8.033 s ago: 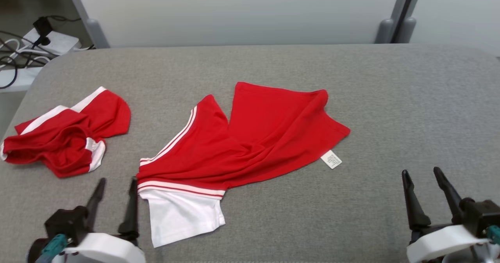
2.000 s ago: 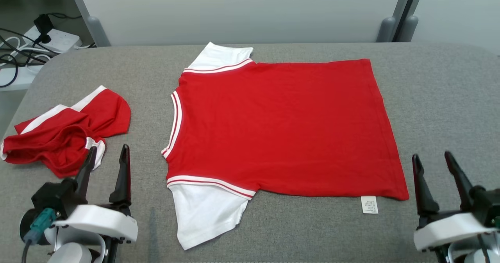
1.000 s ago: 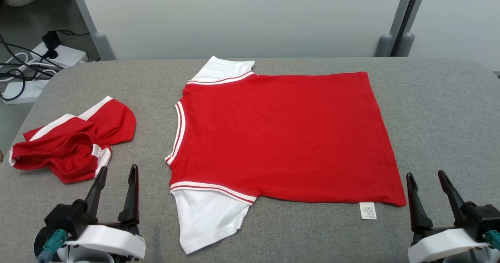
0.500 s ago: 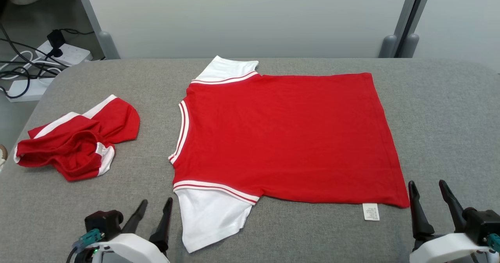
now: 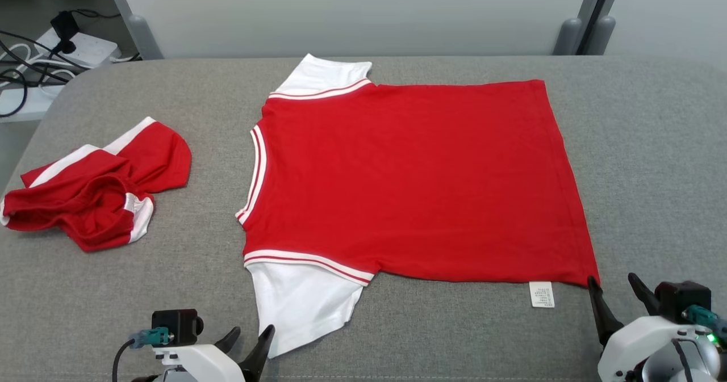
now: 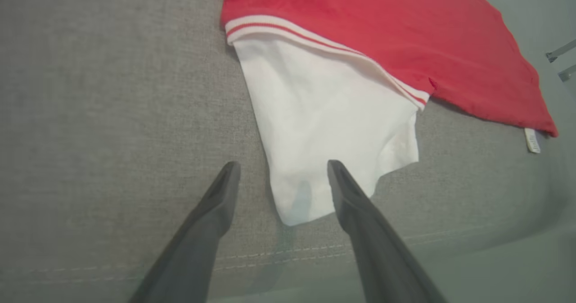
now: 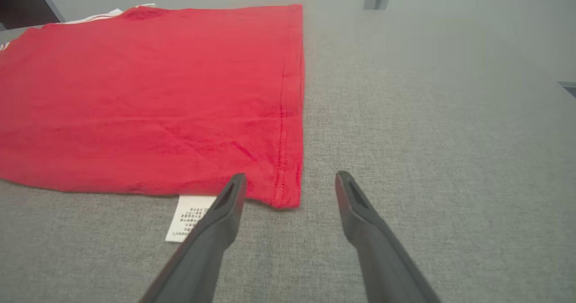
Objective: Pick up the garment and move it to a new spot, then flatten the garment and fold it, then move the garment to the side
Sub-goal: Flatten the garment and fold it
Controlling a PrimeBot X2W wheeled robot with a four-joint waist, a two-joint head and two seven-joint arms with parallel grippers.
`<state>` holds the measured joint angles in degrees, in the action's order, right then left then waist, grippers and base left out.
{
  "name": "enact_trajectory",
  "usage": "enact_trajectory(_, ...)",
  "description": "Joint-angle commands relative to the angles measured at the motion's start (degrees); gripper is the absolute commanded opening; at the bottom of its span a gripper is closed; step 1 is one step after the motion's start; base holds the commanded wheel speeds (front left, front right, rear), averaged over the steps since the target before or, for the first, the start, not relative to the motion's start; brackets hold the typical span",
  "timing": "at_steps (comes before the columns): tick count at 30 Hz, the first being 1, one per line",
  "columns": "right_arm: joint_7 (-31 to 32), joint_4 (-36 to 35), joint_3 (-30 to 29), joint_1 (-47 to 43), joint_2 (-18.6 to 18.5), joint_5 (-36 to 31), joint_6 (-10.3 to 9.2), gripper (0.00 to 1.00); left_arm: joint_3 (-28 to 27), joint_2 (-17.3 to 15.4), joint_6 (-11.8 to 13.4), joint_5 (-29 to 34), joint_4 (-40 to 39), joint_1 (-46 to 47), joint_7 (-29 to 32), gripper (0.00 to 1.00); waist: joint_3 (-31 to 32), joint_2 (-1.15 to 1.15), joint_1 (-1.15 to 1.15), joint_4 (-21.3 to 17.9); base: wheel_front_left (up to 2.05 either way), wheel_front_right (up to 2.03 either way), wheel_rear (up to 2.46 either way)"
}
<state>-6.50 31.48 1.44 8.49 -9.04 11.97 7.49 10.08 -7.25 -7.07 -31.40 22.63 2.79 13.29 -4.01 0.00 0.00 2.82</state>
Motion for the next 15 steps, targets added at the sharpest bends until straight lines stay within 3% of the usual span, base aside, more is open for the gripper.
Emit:
enact_trajectory(1,0.0,-0.1,1.8,2.6,-1.4,0.5,0.00,1.00,-1.9,-1.2,-0.3,-0.8,-1.9,1.5,0.5,1.00,-1.3,0.00,0.00,-0.2,0.00,0.00,0.00)
enact_trajectory(13,1.9,8.4,8.5,12.7,-4.3,4.3,0.00,1.00,-0.3,-2.3,-0.3,-2.8,-3.3,4.6,4.4,1.00,-8.7,0.00,0.00,-0.1,0.00,0.00,0.00)
enact_trajectory(14,2.0,9.2,8.9,13.1,-4.2,4.6,0.00,0.98,-0.1,-2.2,-0.3,-3.2,-3.2,4.8,4.6,1.00,-9.0,0.00,0.00,-0.1,0.00,0.00,0.00)
enact_trajectory(15,2.2,9.9,9.3,13.4,-4.2,4.8,0.00,0.80,0.2,-2.2,-0.3,-3.4,-3.0,4.9,4.8,1.00,-9.2,0.00,0.00,-0.1,0.00,0.00,0.00)
